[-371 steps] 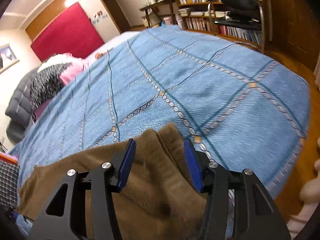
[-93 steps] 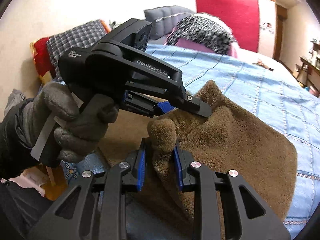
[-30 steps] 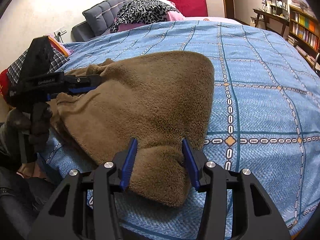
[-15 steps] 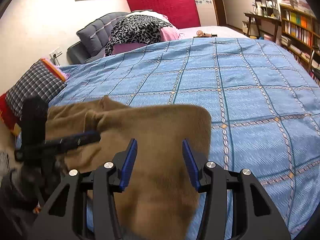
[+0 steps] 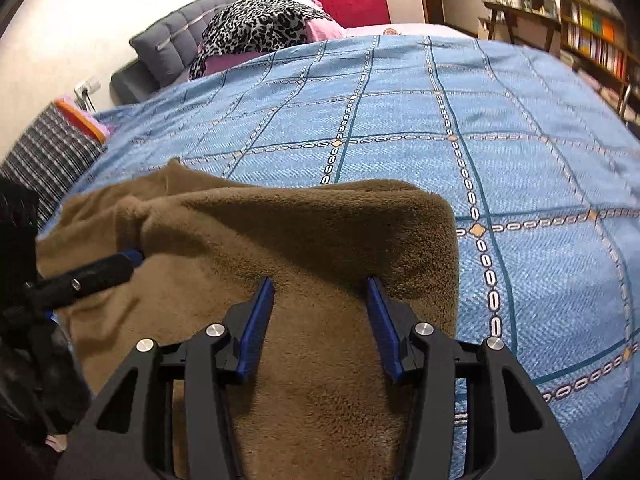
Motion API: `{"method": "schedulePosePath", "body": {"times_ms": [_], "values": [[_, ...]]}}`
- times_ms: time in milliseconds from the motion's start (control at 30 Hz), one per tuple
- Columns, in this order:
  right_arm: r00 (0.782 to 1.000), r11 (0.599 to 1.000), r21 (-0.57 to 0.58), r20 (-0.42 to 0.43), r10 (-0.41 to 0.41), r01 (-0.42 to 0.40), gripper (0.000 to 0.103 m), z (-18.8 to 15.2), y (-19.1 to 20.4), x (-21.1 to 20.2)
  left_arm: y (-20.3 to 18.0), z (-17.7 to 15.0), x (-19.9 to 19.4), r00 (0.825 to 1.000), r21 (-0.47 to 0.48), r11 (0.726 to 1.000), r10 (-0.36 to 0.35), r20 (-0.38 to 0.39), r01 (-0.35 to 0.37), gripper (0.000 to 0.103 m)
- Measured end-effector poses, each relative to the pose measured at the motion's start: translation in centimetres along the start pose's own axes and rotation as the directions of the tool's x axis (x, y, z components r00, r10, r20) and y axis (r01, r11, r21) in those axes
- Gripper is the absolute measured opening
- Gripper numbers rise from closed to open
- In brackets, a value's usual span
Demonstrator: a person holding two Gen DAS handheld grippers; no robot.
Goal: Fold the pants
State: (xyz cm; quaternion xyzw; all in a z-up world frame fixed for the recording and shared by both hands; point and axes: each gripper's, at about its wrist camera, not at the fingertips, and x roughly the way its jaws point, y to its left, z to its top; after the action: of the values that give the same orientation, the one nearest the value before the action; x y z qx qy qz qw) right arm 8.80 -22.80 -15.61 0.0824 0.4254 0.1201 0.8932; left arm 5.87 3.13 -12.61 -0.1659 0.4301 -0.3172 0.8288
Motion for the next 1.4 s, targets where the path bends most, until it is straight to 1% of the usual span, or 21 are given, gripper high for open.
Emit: {"method": "schedulePosePath", "body": {"times_ms": [133, 233, 300, 433, 467, 533, 567, 600, 633, 733, 800, 833, 867, 933, 1000, 1033, 1067, 1133, 1267, 1300, 1400], "values": [[1.0, 1.0, 0.001, -0.004, -0.008, 0.008, 0.051, -0.1, 0.2, 0.0, 0.0, 0.2, -1.1, 1.0, -0.044, 0.999, -0.014, 0.007, 0.014, 0.062], [1.0, 1.0, 0.009, 0.003, -0.012, 0.012, 0.052, 0.1, 0.4, -0.5, 0.1, 0.2, -2.6, 1.0, -0.052, 0.999, 0.005, 0.028, -0.004, 0.069], [1.0, 1.0, 0.005, 0.014, -0.024, 0.024, 0.052, 0.3, 0.7, -1.2, 0.6, 0.3, -4.1, 0.997, -0.073, 0.996, 0.051, 0.056, -0.047, 0.077], [0.997, 0.999, -0.024, 0.073, -0.024, 0.025, 0.052, 0.8, 2.0, -2.9, 3.0, 0.7, -8.1, 0.982, -0.154, 0.982, 0.129, 0.141, -0.107, 0.079], [0.996, 0.999, -0.035, 0.085, -0.029, 0.032, 0.052, 1.0, 2.4, -3.2, 4.0, 0.6, -9.4, 0.972, -0.193, 0.972, 0.166, 0.166, -0.133, 0.081], [0.994, 0.997, -0.062, 0.105, -0.031, 0.037, 0.052, 1.4, 3.4, -3.5, 5.9, 0.4, -11.6, 0.952, -0.259, 0.949, 0.234, 0.199, -0.179, 0.082], [0.994, 0.997, -0.068, 0.108, -0.028, 0.035, 0.052, 1.5, 3.7, -3.5, 7.2, 0.1, -13.2, 0.934, -0.303, 0.928, 0.286, 0.215, -0.215, 0.082], [0.994, 0.997, -0.076, 0.107, -0.02, 0.028, 0.053, 1.5, 4.2, -3.4, 7.8, -0.1, -14.0, 0.924, -0.324, 0.917, 0.311, 0.223, -0.231, 0.082], [0.994, 0.997, -0.08, 0.105, -0.015, 0.023, 0.053, 1.5, 4.4, -3.3, 8.8, -0.5, -15.4, 0.908, -0.357, 0.899, 0.348, 0.235, -0.253, 0.082], [0.996, 0.996, -0.092, 0.091, 0.002, 0.007, 0.053, 1.6, 5.4, -2.7, 10.5, -1.4, -17.9, 0.876, -0.412, 0.865, 0.411, 0.253, -0.287, 0.082], [0.997, 0.995, -0.099, 0.081, 0.007, 0.001, 0.053, 1.5, 5.8, -2.5, 11.7, -2.2, -20.0, 0.846, -0.454, 0.833, 0.464, 0.263, -0.316, 0.082], [0.997, 0.995, -0.102, 0.077, 0.009, -0.001, 0.053, 1.4, 6.0, -2.3, 12.0, -2.4, -20.6, 0.838, -0.466, 0.824, 0.477, 0.264, -0.322, 0.082], [0.997, 0.994, -0.106, 0.072, 0.011, -0.003, 0.053, 1.4, 6.3, -2.2, 12.6, -2.6, -21.5, 0.824, -0.486, 0.808, 0.499, 0.268, -0.332, 0.082], [0.998, 0.994, -0.112, 0.066, 0.013, -0.005, 0.053, 1.3, 6.6, -2.0, 13.7, -3.3, -22.8, 0.802, -0.519, 0.782, 0.532, 0.271, -0.344, 0.082], [0.998, 0.994, -0.111, 0.06, 0.015, -0.009, 0.053, 1.3, 6.6, -1.8, 15.3, -4.0, -24.4, 0.777, -0.57, 0.746, 0.567, 0.272, -0.345, 0.082], [0.998, 0.994, -0.109, 0.056, 0.015, -0.009, 0.053, 1.3, 6.6, -1.7, 15.8, -4.2, -24.8, 0.772, -0.586, 0.735, 0.575, 0.271, -0.341, 0.082], [0.998, 0.994, -0.108, 0.054, 0.015, -0.01, 0.053, 1.3, 6.6, -1.6, 16.6, -4.5, -25.2, 0.767, -0.611, 0.721, 0.58, 0.274, -0.327, 0.082], [0.999, 0.994, -0.107, 0.046, 0.016, -0.01, 0.053, 1.3, 6.8, -1.4, 18.1, -5.0, -25.8, 0.767, -0.646, 0.706, 0.576, 0.284, -0.291, 0.082], [0.999, 0.994, -0.113, 0.046, 0.014, -0.009, 0.053, 1.3, 7.0, -1.3, 21.0, -5.3, -25.9, 0.786, -0.71, 0.674, 0.545, 0.291, -0.205, 0.082], [0.999, 0.994, -0.113, 0.047, 0.014, -0.009, 0.053, 1.3, 7.1, -1.3, 21.5, -5.2, -25.8, 0.789, -0.716, 0.671, 0.539, 0.295, -0.191, 0.082], [0.999, 0.994, -0.107, 0.046, 0.013, -0.008, 0.053, 1.4, 7.0, -1.3, 22.7, -4.9, -25.4, 0.788, -0.728, 0.661, 0.541, 0.294, -0.182, 0.086]]}}
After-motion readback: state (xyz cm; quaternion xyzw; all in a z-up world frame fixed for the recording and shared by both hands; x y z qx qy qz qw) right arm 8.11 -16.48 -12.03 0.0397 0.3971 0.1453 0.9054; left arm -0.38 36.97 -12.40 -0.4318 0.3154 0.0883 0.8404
